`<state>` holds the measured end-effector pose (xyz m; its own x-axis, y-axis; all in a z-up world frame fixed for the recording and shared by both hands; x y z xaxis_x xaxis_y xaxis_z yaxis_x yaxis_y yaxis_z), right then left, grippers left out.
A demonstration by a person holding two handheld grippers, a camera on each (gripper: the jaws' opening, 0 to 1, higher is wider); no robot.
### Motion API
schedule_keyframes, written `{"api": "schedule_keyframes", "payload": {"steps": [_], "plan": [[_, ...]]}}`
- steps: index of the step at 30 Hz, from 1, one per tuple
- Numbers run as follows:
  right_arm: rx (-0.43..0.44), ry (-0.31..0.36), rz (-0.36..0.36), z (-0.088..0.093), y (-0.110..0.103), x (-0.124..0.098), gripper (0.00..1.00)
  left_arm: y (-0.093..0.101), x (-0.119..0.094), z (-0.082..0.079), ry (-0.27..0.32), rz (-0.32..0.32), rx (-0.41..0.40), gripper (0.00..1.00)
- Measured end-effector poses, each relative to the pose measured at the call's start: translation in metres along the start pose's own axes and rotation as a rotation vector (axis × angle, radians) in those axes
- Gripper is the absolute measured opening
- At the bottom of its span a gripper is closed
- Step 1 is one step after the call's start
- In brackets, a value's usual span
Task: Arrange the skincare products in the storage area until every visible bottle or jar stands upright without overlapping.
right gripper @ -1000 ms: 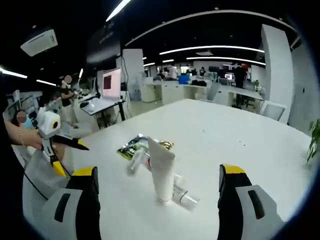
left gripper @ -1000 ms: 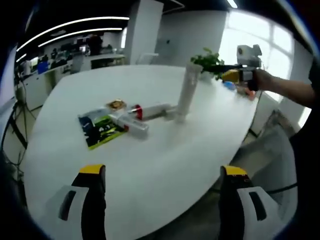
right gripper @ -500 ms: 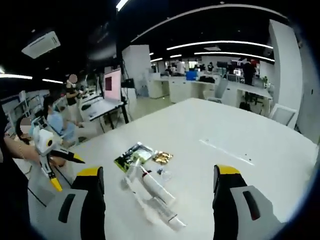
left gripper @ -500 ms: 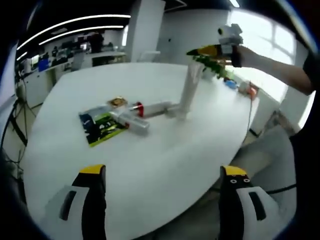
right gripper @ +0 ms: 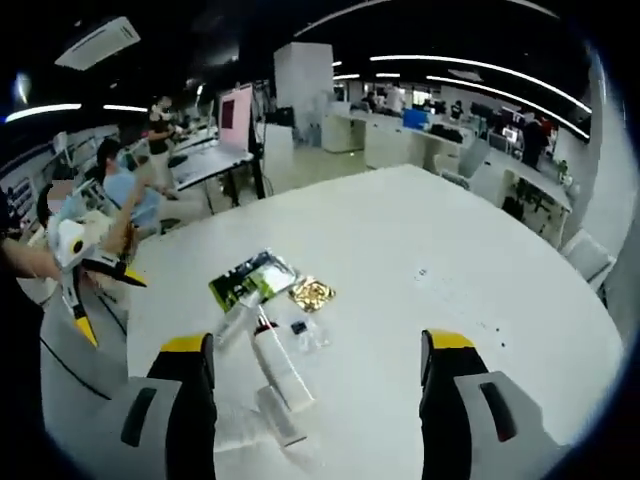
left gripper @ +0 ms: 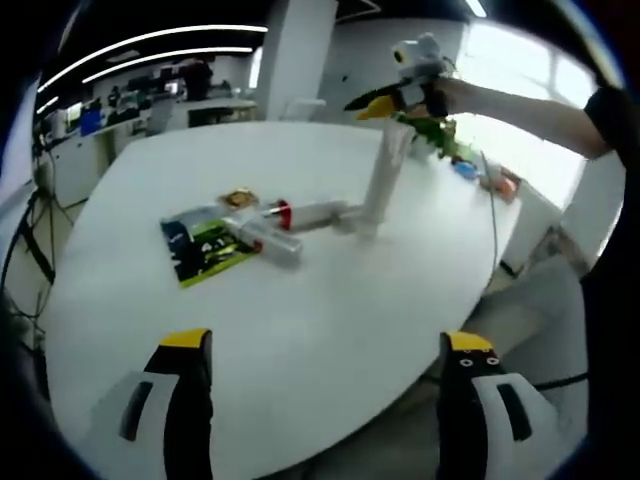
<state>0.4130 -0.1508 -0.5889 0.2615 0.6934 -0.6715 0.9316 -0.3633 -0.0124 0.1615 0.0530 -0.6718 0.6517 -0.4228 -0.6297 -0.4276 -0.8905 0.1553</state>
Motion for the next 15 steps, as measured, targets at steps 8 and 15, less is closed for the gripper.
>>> {"api": "schedule_keyframes", "payload": {"steps": [8,15], "plan": [[-0.019,-0.094,-0.074,0.015,0.004,0.031,0.79,-0.004,0.002,0.002,-0.012,-0.008,-0.020,0.86],[-0.055,-0.150,-0.130,0.025,0.007,0.053,0.76,-0.005,0.003,0.004,-0.035,-0.010,-0.031,0.86]]}}
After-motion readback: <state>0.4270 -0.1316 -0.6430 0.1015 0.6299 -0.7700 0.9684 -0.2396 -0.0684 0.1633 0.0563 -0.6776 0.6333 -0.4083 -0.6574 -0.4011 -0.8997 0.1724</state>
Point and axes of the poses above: the point that each gripper's makers call its tool centre point, and the gripper's own axes: x roughly forward along the fingers, y roughly to its right, z roughly out of its underside, the point moved 3 cm from there along -x, roughly backward along the fingers, and after that the axes turned 4 degrees about -z, right-handed, at the moved point
